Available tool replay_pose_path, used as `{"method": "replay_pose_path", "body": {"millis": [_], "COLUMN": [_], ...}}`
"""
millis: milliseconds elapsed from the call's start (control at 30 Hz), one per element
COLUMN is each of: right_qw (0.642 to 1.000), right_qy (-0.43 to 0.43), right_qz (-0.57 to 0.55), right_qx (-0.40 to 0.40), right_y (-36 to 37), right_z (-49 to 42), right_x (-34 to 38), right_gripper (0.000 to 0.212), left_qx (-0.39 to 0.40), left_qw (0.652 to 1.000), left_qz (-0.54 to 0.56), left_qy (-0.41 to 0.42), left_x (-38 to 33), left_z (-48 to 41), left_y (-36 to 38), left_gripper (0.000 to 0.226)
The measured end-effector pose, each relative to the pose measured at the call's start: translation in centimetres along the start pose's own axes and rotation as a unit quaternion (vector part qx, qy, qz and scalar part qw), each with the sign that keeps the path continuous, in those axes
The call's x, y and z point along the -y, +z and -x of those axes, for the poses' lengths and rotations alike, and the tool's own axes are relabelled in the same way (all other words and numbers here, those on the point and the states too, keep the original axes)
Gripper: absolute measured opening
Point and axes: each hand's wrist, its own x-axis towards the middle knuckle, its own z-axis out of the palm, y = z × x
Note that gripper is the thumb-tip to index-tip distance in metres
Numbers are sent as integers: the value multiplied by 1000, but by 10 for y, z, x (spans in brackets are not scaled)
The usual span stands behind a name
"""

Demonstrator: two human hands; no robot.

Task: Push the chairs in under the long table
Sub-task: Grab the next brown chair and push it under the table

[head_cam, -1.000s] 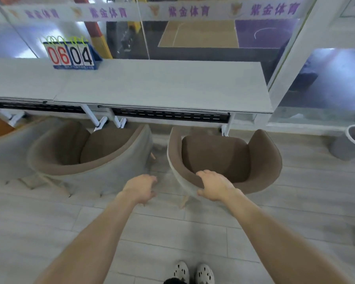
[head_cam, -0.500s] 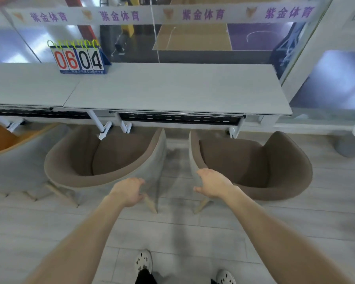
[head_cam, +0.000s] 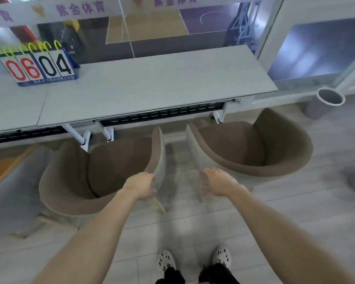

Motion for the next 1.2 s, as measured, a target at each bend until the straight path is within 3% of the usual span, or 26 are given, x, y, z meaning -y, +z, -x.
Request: {"method": "replay_pose_path", "body": {"millis": [367,467,633,733,833,900,1033,1200], "right_qw": [997,996,994,992,989,987,984,984], "right_qy": [55,50,37,-1,-28,-31,-55,-61], "right_qz": [13,43,95,118,139,152,142,138], "right_qx": [-57,-60,-26,-32,-45,-46,-98,-93], "right_y": [-36,-45,-51,-49,-46,-39,-23,-24], "right_z": [31,33,35,30,14,1,-21,-22], "right_x": [-148,-220,-336,-380,-402,-409,-421,-418], "right_gripper": [79,91,116,114,107,102,90,84], "left_qx": [8,9,-56,-86,-56,-32,-66,-70], "left_qw": [997,998,994,989,990,991,989,988], "left_qz": [-40,-30,-53,-59,-65,-79,-81,-97], "left_qy": [62,50,81,109,113,105,102,98], "left_x": [-114,-166,-272,-330,-364,-371,-368,-372], "left_z": [-66,-88,-121,-142,-167,-180,-191,-181], "left_y": [-15,-14,8,18,32,45,59,53], "left_gripper": [57,67,100,111,114,109,76,65]}}
